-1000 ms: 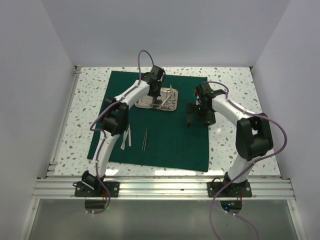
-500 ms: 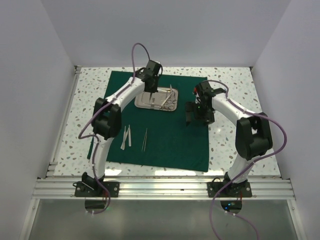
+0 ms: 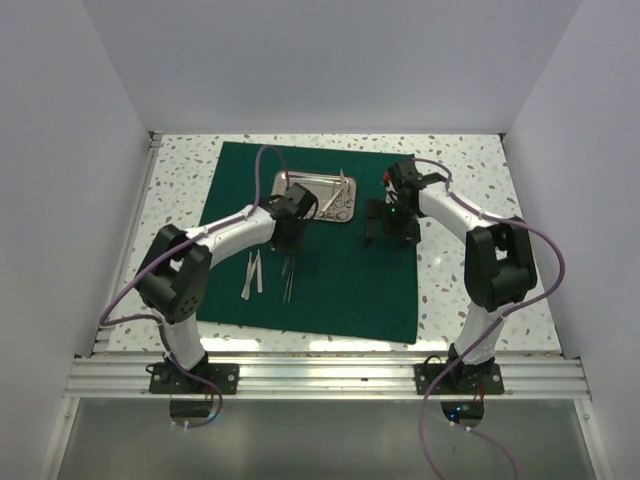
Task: Open and lay out the surgical kit
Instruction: Place the medical item in the surgical kit.
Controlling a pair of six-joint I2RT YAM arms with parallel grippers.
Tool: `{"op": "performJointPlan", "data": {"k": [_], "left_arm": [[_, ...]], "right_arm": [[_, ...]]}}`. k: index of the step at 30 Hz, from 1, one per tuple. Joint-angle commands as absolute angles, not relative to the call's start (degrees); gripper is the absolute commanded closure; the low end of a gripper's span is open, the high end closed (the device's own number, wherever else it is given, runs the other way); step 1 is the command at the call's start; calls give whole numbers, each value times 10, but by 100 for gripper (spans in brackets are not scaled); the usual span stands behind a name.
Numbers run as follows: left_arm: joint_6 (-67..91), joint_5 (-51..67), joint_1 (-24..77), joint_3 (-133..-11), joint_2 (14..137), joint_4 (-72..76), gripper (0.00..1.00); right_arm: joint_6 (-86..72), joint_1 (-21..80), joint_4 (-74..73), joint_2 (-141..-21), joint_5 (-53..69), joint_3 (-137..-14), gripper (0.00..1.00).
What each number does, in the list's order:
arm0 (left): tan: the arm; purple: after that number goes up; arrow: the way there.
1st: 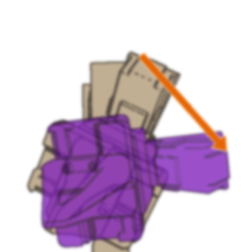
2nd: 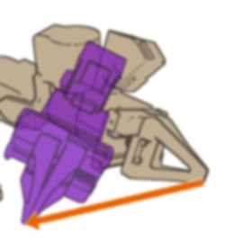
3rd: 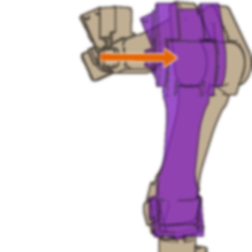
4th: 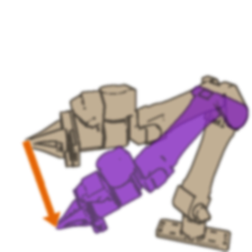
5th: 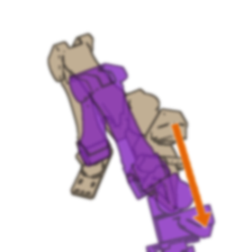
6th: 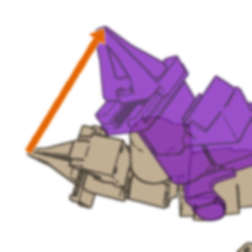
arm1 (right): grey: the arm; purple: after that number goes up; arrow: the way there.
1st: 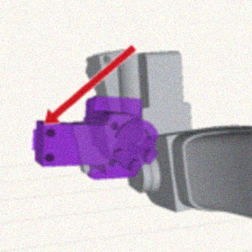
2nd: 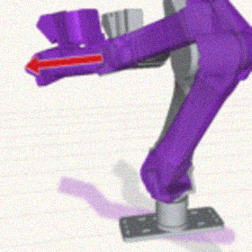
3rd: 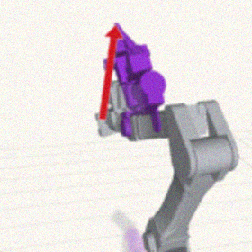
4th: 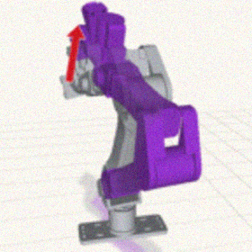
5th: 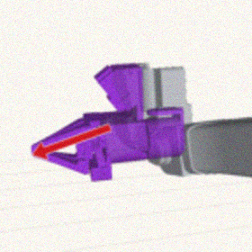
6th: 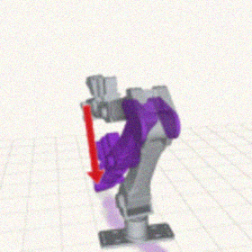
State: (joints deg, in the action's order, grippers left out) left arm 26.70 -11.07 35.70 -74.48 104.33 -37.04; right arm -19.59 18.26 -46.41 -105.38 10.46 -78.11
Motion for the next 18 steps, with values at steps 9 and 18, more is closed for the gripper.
{"op": "performJointPlan", "data": {"k": [9,18], "left_arm": [[340,-105,386,-640,976,-312,100],[331,-107,388,-664,966,-347,68]], "right_arm": [[-203,179,-442,-1016,134,-732,3],[-195,180,-451,-1010,115,-742,3]]}}
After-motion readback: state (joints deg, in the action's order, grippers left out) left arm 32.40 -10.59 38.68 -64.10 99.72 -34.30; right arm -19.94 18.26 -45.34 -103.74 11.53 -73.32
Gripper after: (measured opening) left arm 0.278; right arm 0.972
